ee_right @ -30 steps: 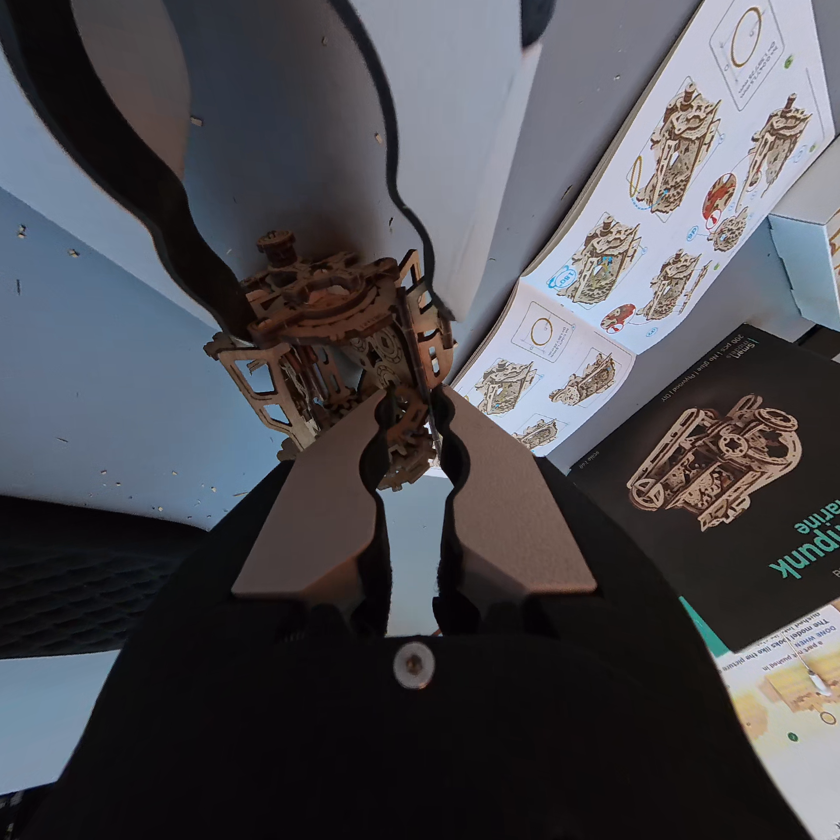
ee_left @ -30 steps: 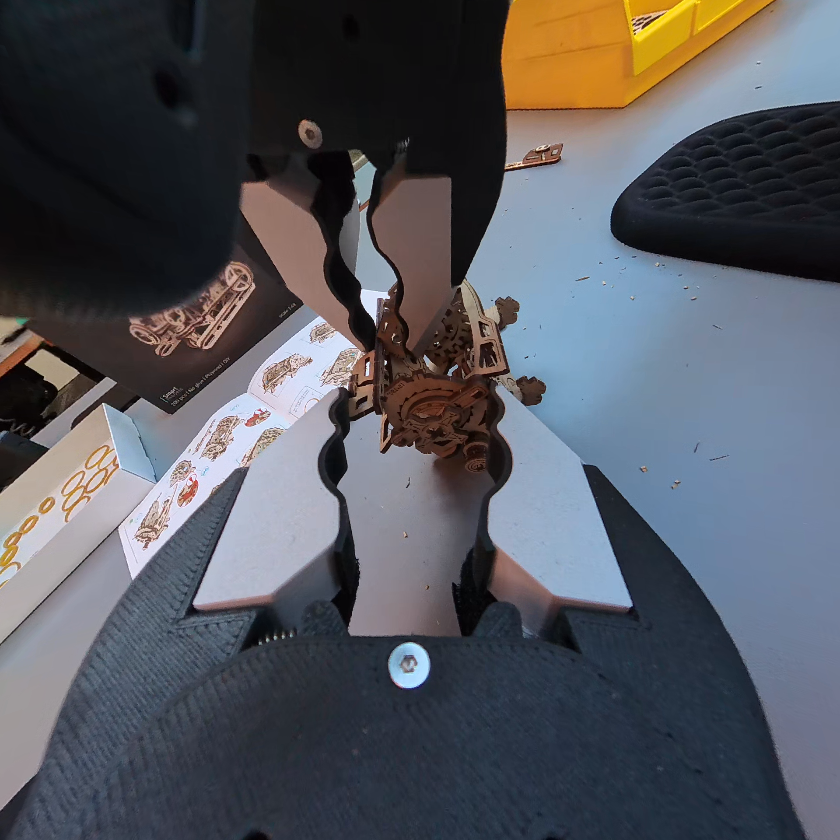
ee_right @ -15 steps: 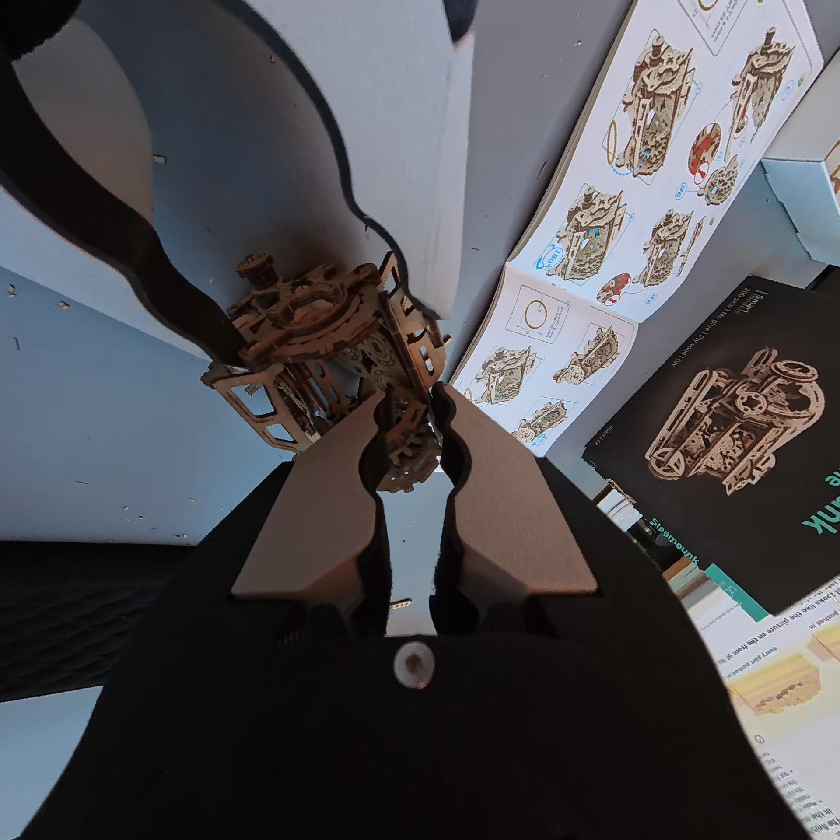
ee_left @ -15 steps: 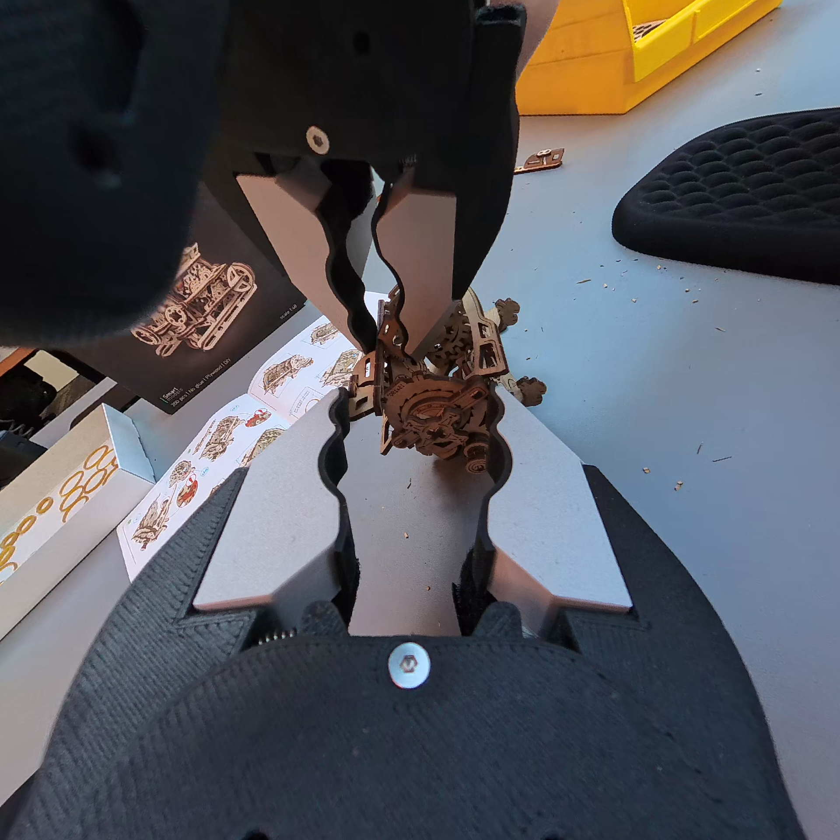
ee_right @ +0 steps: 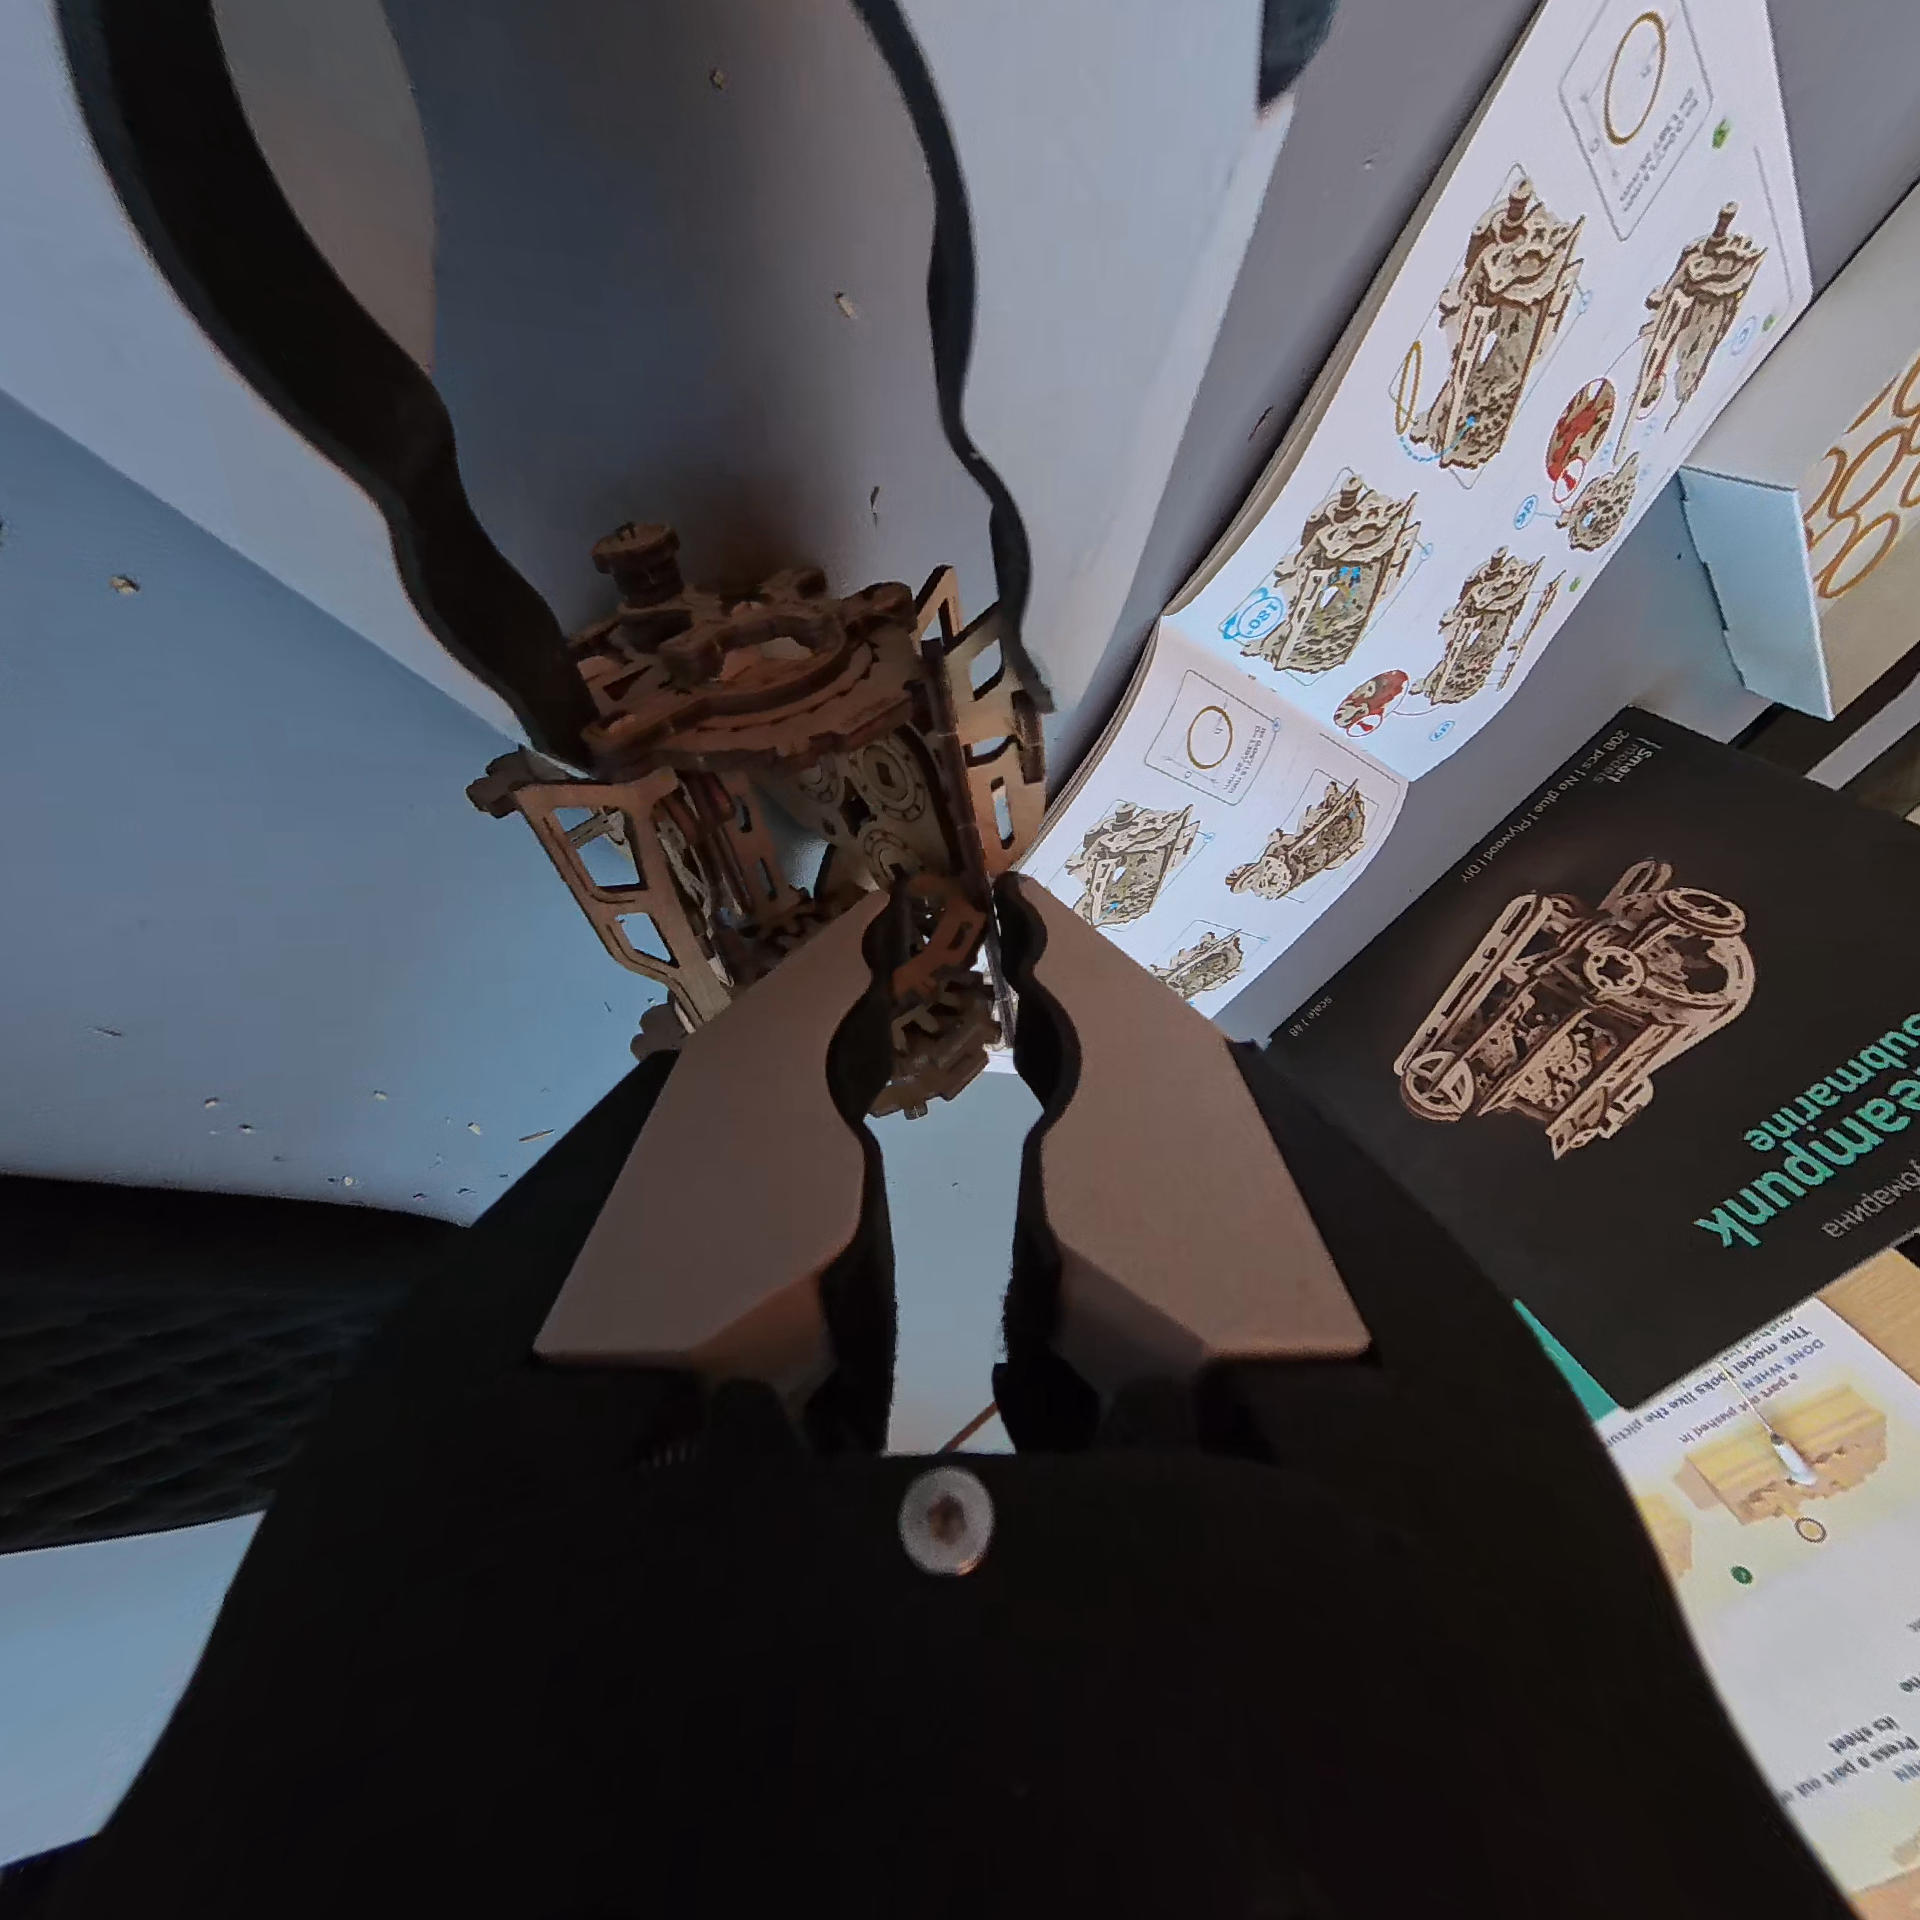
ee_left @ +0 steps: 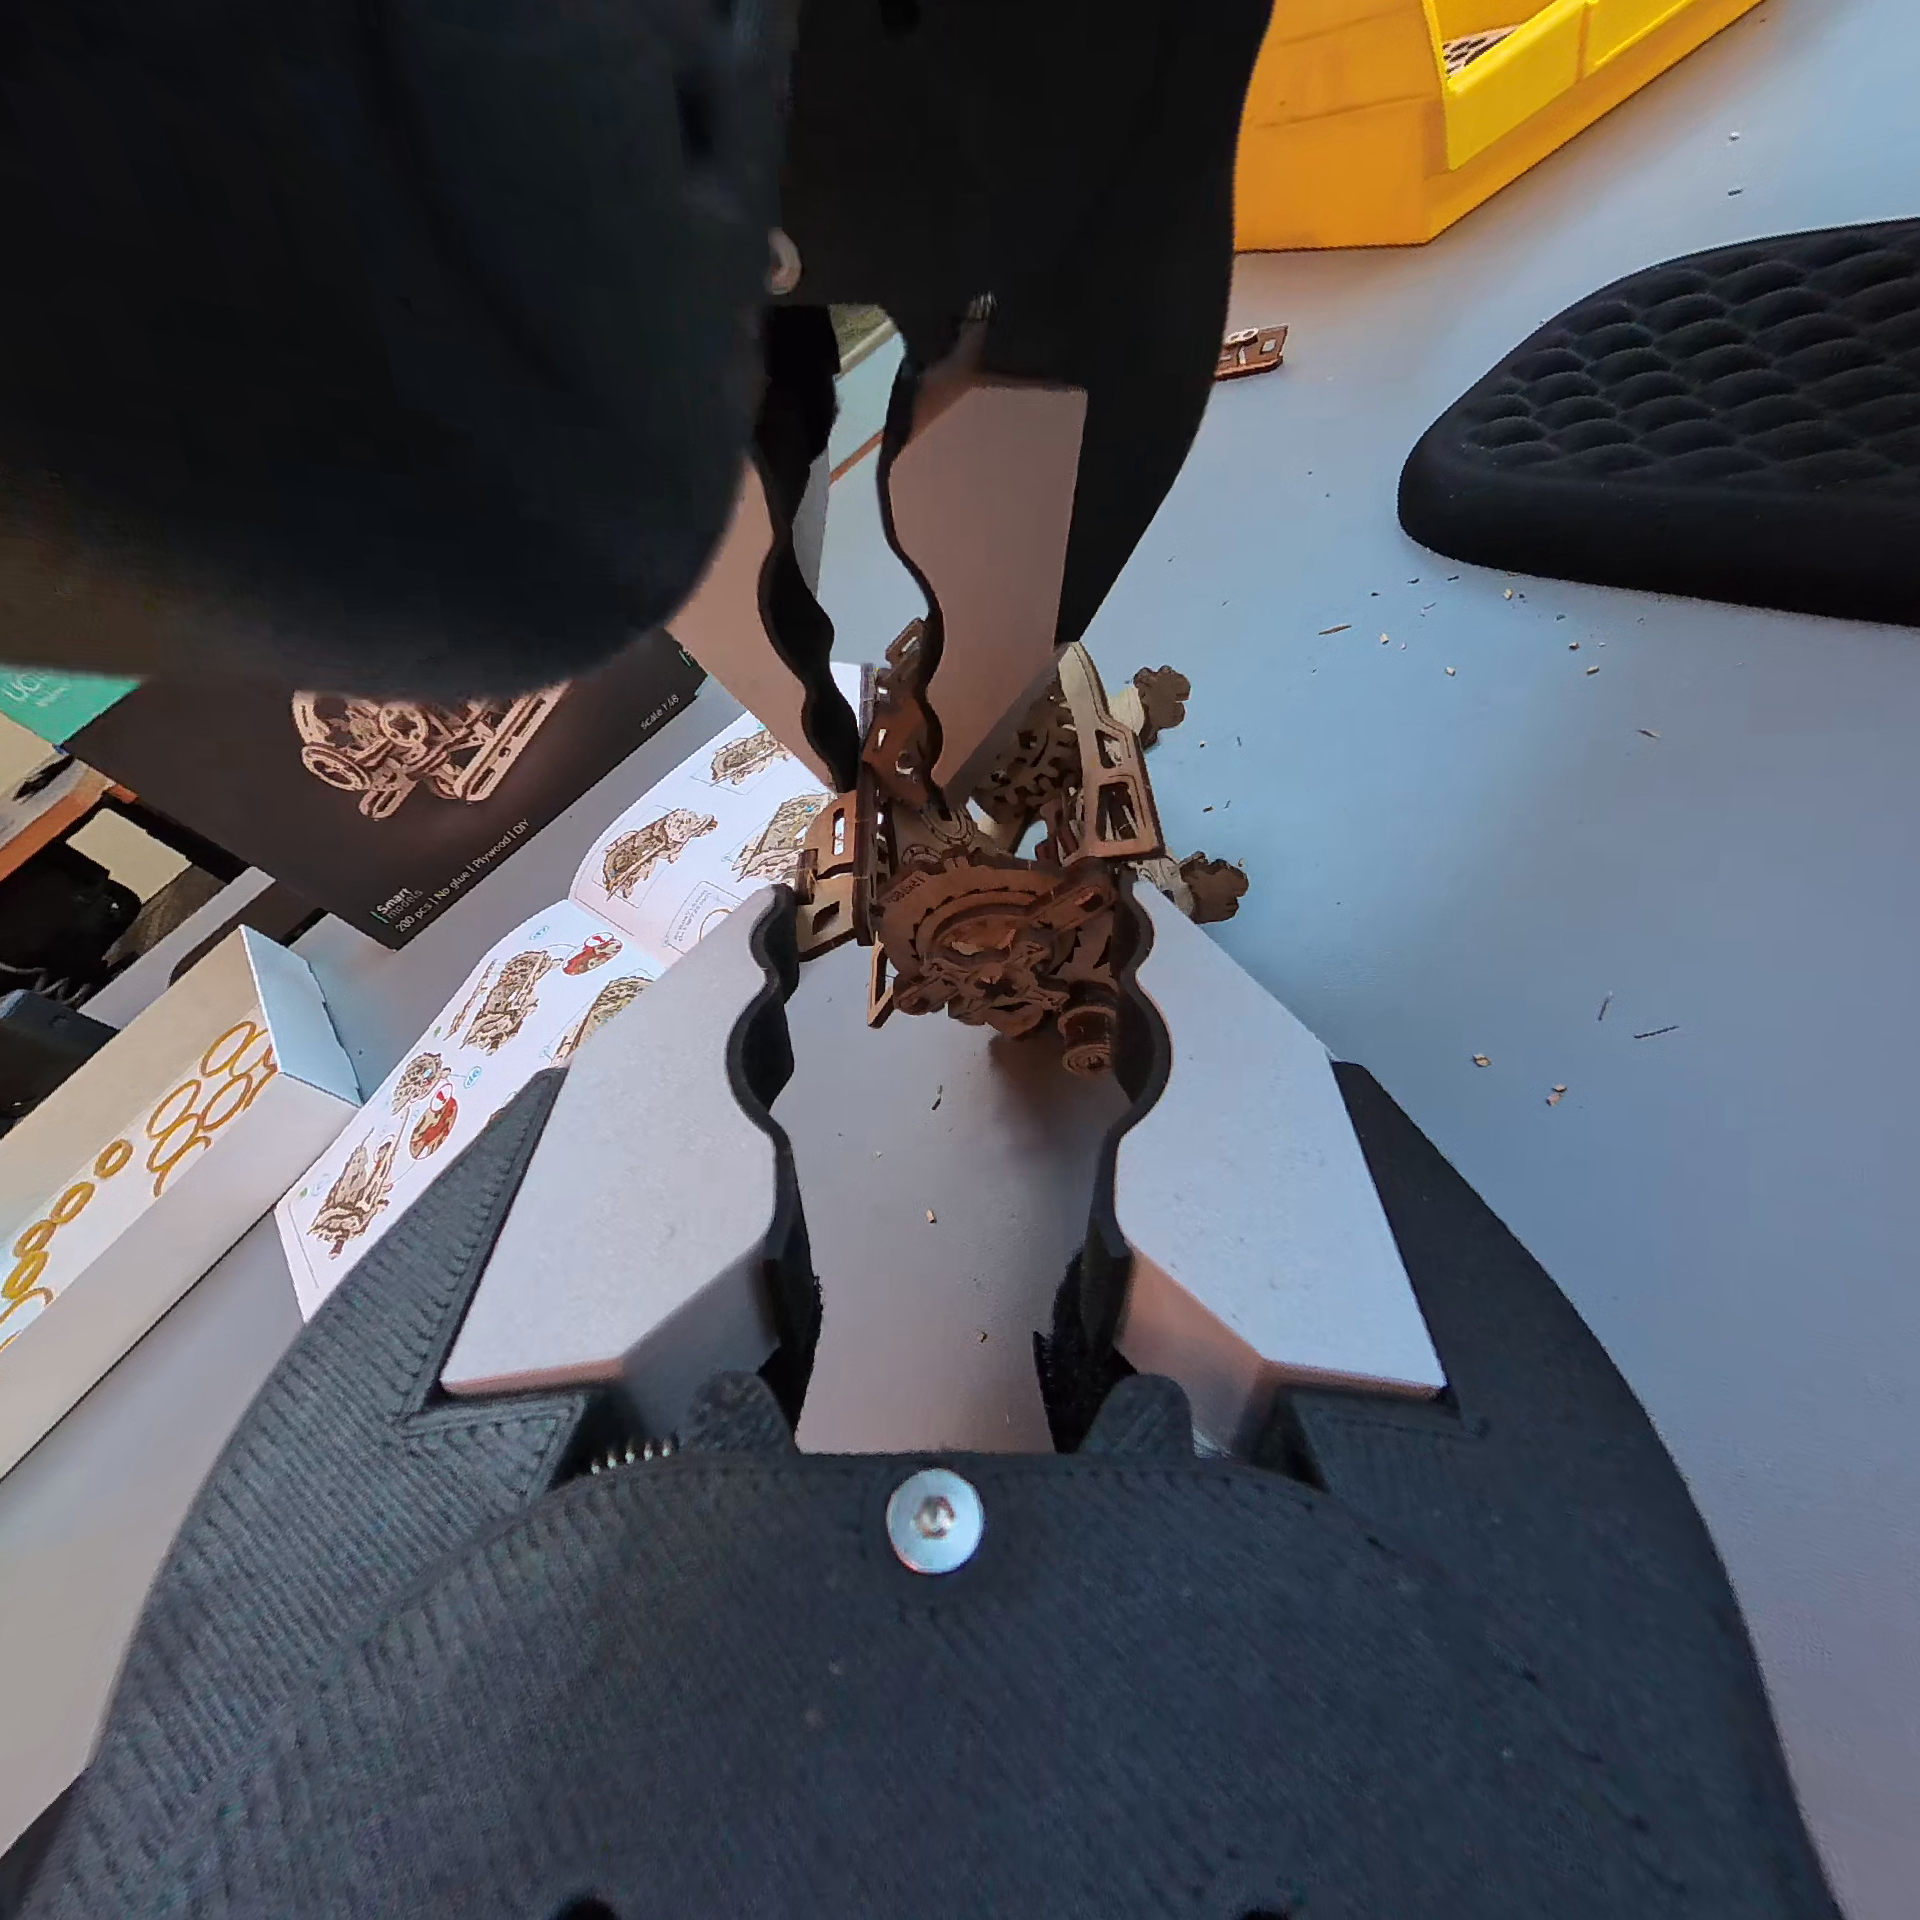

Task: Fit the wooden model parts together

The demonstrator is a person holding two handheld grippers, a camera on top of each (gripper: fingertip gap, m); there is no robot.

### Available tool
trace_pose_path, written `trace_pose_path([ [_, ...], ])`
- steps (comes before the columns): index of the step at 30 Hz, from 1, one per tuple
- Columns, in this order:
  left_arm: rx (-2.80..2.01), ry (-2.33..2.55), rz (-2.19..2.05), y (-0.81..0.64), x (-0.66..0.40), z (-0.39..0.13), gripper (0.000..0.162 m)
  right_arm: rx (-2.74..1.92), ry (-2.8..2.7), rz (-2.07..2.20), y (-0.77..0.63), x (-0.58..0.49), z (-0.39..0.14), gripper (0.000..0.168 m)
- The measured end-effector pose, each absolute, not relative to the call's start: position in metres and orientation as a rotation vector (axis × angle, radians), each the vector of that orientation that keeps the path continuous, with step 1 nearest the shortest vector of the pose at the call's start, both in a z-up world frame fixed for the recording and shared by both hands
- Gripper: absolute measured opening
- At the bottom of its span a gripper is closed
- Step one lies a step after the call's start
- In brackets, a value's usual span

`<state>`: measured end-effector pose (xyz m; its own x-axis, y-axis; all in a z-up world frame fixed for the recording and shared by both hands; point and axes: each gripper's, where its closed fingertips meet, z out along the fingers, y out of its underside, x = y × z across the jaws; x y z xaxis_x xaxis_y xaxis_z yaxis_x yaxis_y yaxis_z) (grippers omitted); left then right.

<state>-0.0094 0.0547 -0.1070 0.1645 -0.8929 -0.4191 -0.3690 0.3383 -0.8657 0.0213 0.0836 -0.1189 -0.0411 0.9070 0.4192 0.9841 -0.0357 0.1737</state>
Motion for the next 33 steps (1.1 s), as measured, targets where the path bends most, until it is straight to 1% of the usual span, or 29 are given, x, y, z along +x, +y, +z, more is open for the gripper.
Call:
trace_pose_path([
  [24,-1.249,1.4,-0.57,0.0581,-0.0068,-0.1054,0.059,-2.104,-1.886,-0.669,0.0906,0.0228,-0.12,0.016],
  [33,-1.247,1.407,-0.565,0.0592,-0.0077,-0.1053,0.059,-2.062,-1.949,-0.614,0.0907,0.022,-0.1201,0.016],
])
